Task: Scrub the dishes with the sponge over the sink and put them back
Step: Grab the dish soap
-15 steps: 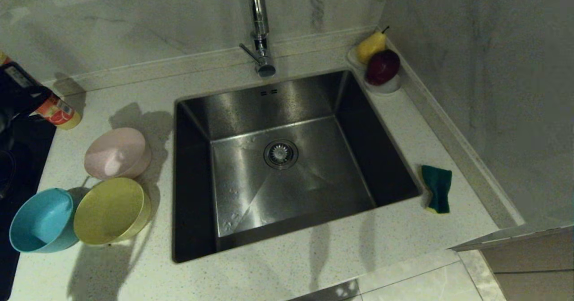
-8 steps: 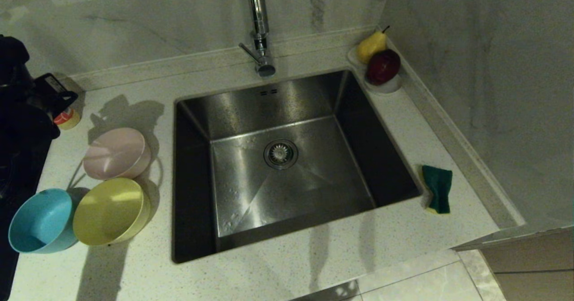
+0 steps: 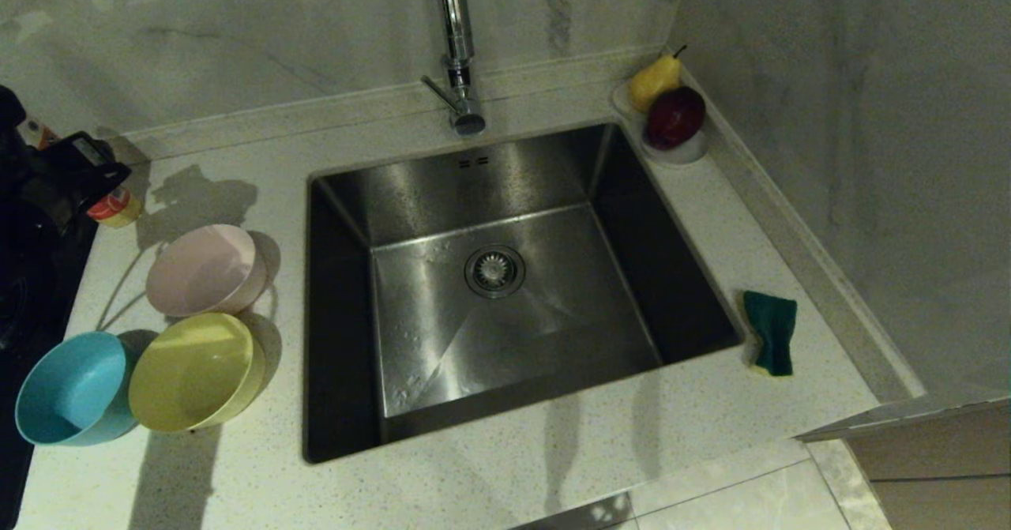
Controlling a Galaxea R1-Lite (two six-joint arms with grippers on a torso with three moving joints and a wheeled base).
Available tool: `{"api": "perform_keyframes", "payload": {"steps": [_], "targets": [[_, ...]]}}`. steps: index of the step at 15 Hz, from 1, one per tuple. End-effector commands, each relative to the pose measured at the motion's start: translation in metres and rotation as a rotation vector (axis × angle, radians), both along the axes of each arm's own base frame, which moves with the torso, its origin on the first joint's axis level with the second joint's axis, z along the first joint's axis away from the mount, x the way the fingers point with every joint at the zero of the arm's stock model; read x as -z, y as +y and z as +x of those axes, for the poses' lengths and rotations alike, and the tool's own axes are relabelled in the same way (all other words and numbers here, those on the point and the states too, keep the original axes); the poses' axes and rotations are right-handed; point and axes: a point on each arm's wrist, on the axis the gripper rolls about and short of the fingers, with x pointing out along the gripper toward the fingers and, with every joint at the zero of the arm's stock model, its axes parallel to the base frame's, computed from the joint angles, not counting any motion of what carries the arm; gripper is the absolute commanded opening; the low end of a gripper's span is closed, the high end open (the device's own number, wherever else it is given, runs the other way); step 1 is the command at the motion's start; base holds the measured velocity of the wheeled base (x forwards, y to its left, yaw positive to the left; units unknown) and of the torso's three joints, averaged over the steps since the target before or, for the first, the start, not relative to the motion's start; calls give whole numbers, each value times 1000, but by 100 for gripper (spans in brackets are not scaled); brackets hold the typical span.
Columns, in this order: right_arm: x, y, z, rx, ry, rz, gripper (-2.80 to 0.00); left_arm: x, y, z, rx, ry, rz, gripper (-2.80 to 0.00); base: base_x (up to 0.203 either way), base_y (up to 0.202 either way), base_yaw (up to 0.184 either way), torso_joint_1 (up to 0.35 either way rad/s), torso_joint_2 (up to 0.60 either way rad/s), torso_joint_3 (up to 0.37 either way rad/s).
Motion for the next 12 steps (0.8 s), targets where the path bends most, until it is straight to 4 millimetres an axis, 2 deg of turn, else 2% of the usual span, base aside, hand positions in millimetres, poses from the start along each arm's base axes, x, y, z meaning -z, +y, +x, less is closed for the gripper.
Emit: {"api": "perform_keyframes", "payload": {"steps": [1,6,12], "targets": [[0,0,0,0,1,1,-280,8,19,-1,-23,5,0,0,0,0,0,0,0,0],[0,0,0,0,1,1,-280,14,23,-2,17,0,6,0,0,0,0,0,0,0],[0,0,0,0,1,1,-280,25,34,16,26,3,48,0,0,0,0,0,0,0]]}}
